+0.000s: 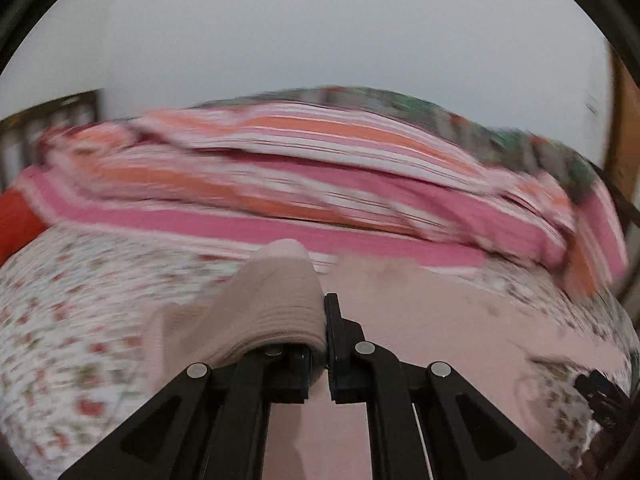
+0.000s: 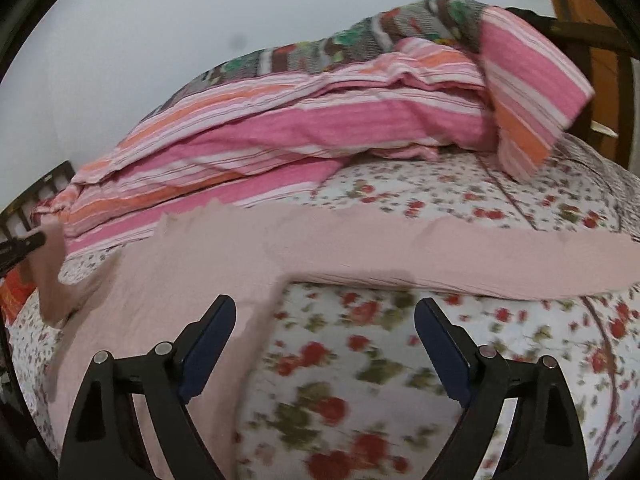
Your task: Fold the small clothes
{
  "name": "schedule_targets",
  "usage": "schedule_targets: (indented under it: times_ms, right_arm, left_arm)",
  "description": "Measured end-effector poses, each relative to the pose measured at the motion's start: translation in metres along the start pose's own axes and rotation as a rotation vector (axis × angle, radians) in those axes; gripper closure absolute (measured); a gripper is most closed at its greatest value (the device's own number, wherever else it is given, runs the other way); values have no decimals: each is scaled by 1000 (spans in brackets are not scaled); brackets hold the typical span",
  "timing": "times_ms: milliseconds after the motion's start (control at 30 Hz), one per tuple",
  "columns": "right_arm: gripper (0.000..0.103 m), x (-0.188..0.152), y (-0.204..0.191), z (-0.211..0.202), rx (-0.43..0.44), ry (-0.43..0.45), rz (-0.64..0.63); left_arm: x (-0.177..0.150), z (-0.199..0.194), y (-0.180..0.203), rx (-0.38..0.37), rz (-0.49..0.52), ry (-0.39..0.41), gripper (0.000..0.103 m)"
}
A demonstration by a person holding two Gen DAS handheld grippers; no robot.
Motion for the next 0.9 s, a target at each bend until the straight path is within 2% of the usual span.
schedule_targets:
  times_ms: [200,300,367,400,467,500,567,633,700,767,833,900]
  right_arm:
    - [12,4,25,-9,12,12,74]
    - [12,8,31,-8,17,15,105]
    - [12,9,30,-7,23,13,110]
    - [12,9,29,-7,24,12,109]
    - [12,10,27,-6,23,10,102]
    - [12,9,24,-5,27,8,97]
    - [12,9,18,-4,36,5,90]
    - [12,5,7,1,42,-7,71]
    - [12,1,-3,6,40,-16,44]
    - [13,-3,-14,11,43,-22,20]
    - [18,-9,-31,16,56,-30,-19]
    - [23,-13,-45,19,62,-38,-59]
  left_arm:
    - [-40,35,130,-152,135,-90,96]
    - [-71,56,170,-184,189,-173,95]
    - [-84,64,181,-199,208,-229,90]
    - [-91,65,185,-262,201,-263,85]
    - [-89,59,180,-326,161,-256,65]
    - [-83,54,171,-315,139,-225,60]
    - [-75,46,156,-303,117,-180,23]
    - [-66,35,135,-314,95,-120,21]
    - [-61,28,112,-280,103,-83,21]
    - [-58,27,84,-222,106,-53,21]
    - [-59,33,53,-150,98,-41,21]
    - [-59,44,16,-34,57,-52,21]
Point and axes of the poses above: each gripper's, at about its wrist camera, not at the fingertips, and z roughly the way its jaws point, y to its right, x to its top, the point moved 8 cm from there along z, roughly the way its jaws point, and after that the axes turned 3 degrees about x, right-handed, at the moved point
